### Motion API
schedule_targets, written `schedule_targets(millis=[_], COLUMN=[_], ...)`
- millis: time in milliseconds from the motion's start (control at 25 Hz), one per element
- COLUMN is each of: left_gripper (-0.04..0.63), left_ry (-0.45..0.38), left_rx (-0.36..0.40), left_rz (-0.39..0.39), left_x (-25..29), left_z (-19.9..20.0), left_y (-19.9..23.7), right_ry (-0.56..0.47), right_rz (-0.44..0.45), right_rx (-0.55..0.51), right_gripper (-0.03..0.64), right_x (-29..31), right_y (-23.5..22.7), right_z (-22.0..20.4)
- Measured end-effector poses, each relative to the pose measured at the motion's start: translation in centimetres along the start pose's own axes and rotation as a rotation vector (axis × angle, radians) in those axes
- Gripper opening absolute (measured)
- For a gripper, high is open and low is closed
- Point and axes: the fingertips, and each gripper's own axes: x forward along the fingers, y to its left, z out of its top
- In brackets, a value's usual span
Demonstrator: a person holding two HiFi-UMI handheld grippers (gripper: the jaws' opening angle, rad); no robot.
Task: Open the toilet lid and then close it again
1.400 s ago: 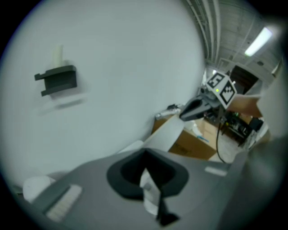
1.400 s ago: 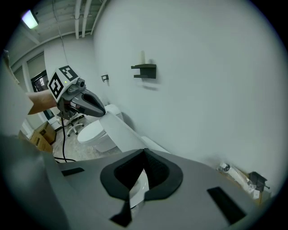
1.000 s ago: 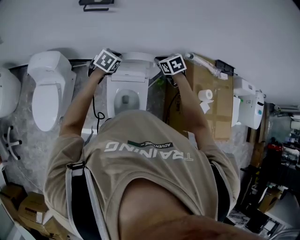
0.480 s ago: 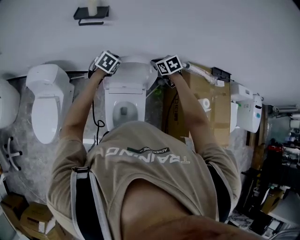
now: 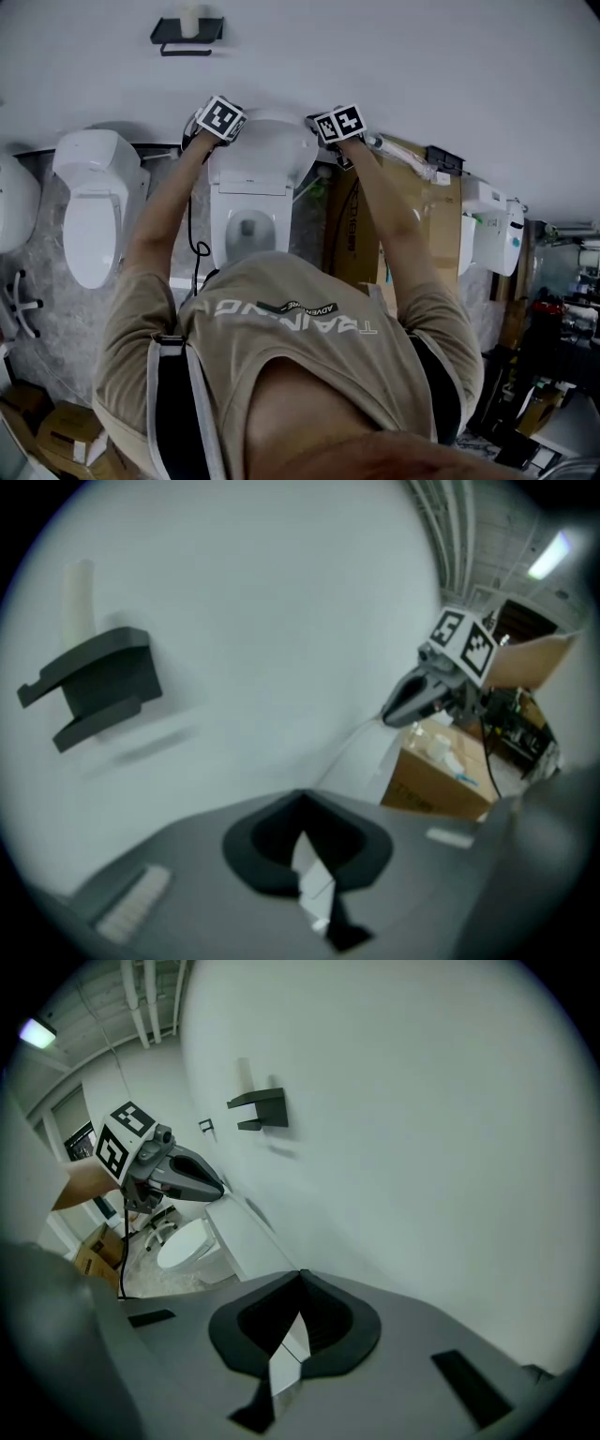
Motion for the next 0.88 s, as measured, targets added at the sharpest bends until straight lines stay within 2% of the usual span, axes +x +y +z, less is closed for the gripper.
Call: schedule_targets(millis=[560,720,880], left_gripper=[0.002,0.002,0.002], left_ry=[0.034,0.048,0.025], left_rx=[0.014,0.019,-0.006], left_rz=[0.031,0.015,0.023], left_x=[2.2,2.4,2.2], left_z=[1.3,1.5,1.4], left_y=[2.7,3.0,3.0], right_ry=[0.038,0.048,0.058], right_rz=[-0.013,0.008,0.033], right_rx=[0.004,0.032,0.027], right_gripper=[0.009,0.009,0.009], right_x=[2.0,2.2,2.2], right_y=[-2.8,-3.0,-2.9], right_z=[1.7,1.9,1.9])
